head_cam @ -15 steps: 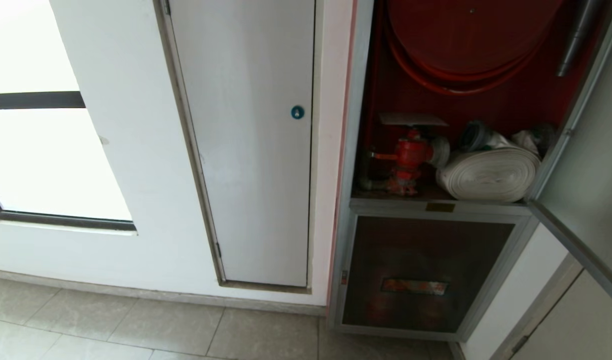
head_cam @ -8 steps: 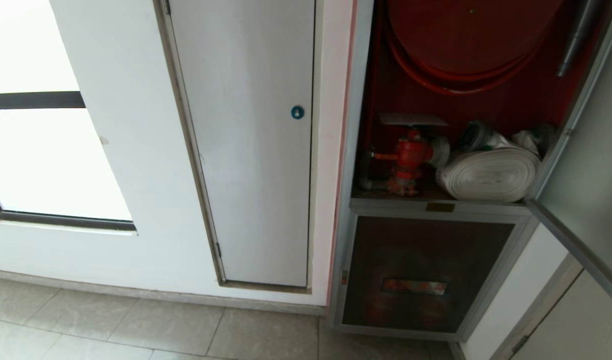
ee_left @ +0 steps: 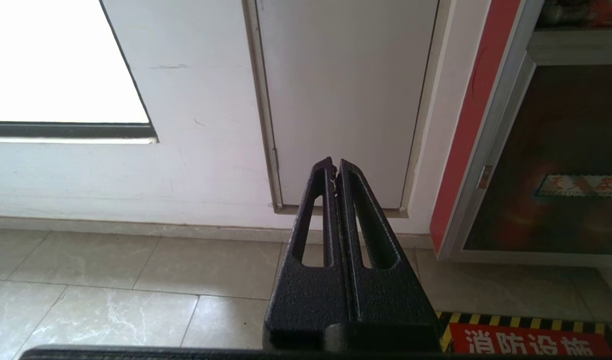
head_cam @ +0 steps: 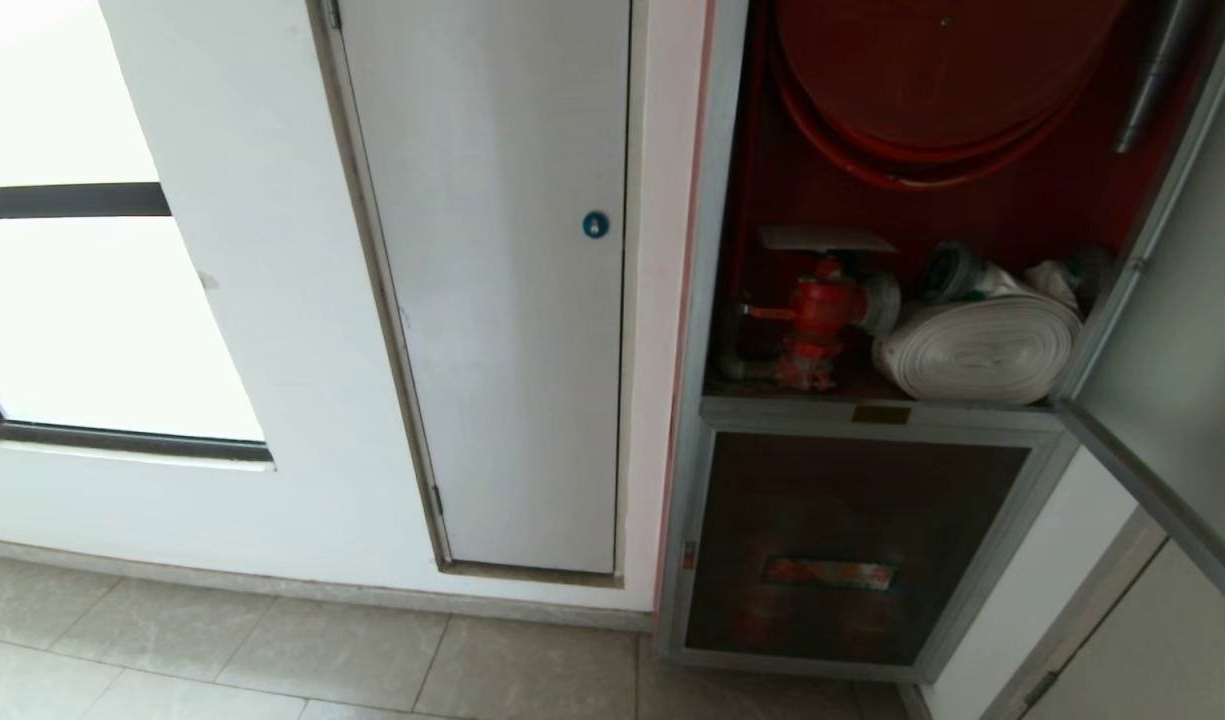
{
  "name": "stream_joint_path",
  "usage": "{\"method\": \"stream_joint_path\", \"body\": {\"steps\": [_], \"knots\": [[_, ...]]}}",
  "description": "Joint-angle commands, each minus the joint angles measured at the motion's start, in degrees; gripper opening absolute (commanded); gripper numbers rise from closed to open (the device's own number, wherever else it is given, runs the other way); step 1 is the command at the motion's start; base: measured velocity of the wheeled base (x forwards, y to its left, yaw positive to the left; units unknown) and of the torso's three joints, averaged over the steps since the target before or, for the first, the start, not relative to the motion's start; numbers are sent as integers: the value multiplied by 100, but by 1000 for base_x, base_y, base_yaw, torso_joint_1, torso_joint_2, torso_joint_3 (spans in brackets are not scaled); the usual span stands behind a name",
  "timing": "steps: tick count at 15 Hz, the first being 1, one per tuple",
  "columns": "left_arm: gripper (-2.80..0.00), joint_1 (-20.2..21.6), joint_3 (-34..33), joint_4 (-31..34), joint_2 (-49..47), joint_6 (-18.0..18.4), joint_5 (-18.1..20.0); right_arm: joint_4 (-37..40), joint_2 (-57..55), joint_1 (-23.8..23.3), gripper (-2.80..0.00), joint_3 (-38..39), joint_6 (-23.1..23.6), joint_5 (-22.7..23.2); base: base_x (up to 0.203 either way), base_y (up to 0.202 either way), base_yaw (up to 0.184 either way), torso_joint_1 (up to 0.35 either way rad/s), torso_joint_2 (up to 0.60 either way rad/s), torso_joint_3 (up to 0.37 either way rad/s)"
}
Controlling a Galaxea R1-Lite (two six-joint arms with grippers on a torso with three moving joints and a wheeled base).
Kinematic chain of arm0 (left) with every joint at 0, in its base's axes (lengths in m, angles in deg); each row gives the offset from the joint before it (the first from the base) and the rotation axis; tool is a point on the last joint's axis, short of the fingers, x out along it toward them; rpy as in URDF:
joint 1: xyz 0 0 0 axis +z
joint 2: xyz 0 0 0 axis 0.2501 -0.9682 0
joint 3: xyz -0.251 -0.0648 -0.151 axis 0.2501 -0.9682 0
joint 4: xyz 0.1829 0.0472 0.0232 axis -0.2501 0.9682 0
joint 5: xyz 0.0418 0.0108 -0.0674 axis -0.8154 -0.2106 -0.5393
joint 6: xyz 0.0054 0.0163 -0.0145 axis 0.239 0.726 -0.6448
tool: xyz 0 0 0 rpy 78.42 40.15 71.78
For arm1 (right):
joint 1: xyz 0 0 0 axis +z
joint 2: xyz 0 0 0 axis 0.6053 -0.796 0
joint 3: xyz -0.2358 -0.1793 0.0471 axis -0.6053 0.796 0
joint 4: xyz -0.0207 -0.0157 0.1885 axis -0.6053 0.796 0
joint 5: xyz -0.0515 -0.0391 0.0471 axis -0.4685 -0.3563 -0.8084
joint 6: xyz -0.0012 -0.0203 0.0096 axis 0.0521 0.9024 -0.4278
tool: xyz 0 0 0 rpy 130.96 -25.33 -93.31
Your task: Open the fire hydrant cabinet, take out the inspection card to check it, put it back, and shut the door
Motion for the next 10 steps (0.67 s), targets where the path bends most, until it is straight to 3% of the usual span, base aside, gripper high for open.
{"method": "stream_joint_path", "body": {"steps": [1,4,10], "knots": [[-280,0,-79,-3,-1,1,2,-2,-15,0,-280,9,2,1,0,0,0,0,0,0],[-280,0,-79,-3,-1,1,10,-2,-15,0,-280,9,2,1,31,0,0,-4,-3,2],[-280,0,-79,-3,-1,1,2,-2,-15,0,-280,9,2,1,191,0,-1,8,3,0]]}}
